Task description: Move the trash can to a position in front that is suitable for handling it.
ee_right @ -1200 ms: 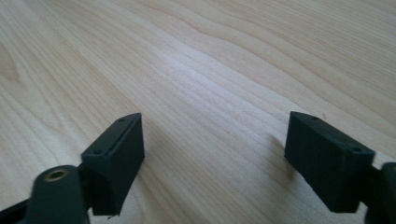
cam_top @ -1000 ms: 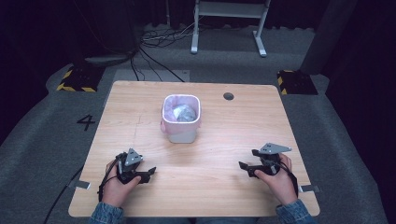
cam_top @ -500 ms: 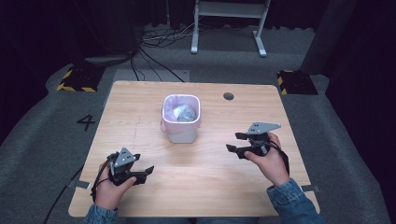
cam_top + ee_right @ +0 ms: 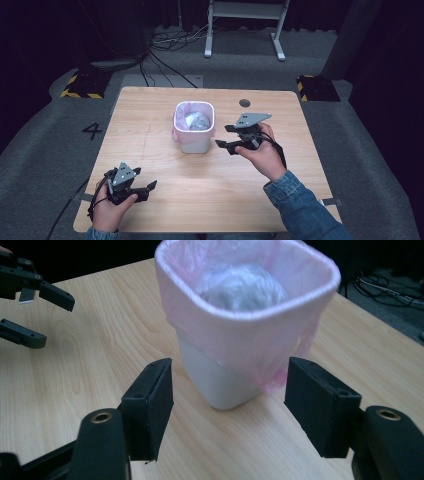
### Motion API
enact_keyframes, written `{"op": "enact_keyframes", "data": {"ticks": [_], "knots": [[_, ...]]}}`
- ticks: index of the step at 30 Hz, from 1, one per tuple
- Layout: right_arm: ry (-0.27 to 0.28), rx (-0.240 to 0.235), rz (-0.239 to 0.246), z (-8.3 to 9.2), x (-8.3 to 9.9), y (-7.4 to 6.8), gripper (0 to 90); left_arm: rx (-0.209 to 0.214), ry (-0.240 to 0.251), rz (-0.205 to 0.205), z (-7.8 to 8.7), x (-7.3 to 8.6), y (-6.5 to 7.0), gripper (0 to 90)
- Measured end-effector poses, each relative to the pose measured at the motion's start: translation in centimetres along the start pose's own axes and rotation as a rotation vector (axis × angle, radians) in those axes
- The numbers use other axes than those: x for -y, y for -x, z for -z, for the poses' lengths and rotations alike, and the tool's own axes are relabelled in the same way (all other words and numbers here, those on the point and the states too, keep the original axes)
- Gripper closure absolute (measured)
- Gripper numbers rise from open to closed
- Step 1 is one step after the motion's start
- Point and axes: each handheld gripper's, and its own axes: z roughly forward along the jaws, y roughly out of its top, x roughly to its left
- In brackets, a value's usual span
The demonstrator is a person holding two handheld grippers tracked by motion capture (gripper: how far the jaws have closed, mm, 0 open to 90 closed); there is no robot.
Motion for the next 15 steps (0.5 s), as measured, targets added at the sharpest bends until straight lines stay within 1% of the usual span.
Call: {"op": "enact_keyframes", "data": {"ticks": [2,4,5,7,8,9,10,11,15], "knots": [[0.004,-0.025,0.001,-0.6,-0.9,-0.3,39.9,0.0,-0.002,-0.003,0.1,0.0,0.0,25.1],[0.005,-0.031,-0.001,-0.8,-1.2,-0.5,40.5,0.004,-0.006,-0.004,0.1,0.0,0.0,24.8],[0.017,-0.038,0.023,-1.3,-2.2,-1.2,42.1,0.008,-0.008,-0.007,0.0,0.0,0.1,24.6],[0.027,-0.046,0.043,-1.8,-2.9,-1.7,43.3,0.023,-0.013,-0.013,-0.3,0.0,0.2,24.5],[0.027,-0.046,0.043,-1.8,-2.9,-1.7,43.3,0.023,-0.013,-0.013,-0.3,0.0,0.2,24.4],[0.024,-0.053,0.066,-2.5,-3.7,-2.1,44.5,0.028,-0.015,-0.016,-0.4,-0.1,0.3,24.4],[0.024,-0.053,0.066,-2.5,-3.7,-2.1,44.5,0.029,-0.014,-0.015,-0.4,-0.1,0.3,24.4],[0.013,-0.055,0.074,-3.2,-4.3,-2.2,45.1,0.035,-0.015,-0.021,-0.4,-0.2,0.3,24.3],[-0.003,-0.048,0.096,-4.5,-5.0,-2.2,46.9,0.036,-0.01,-0.014,-0.5,-0.2,0.2,24.3]]}}
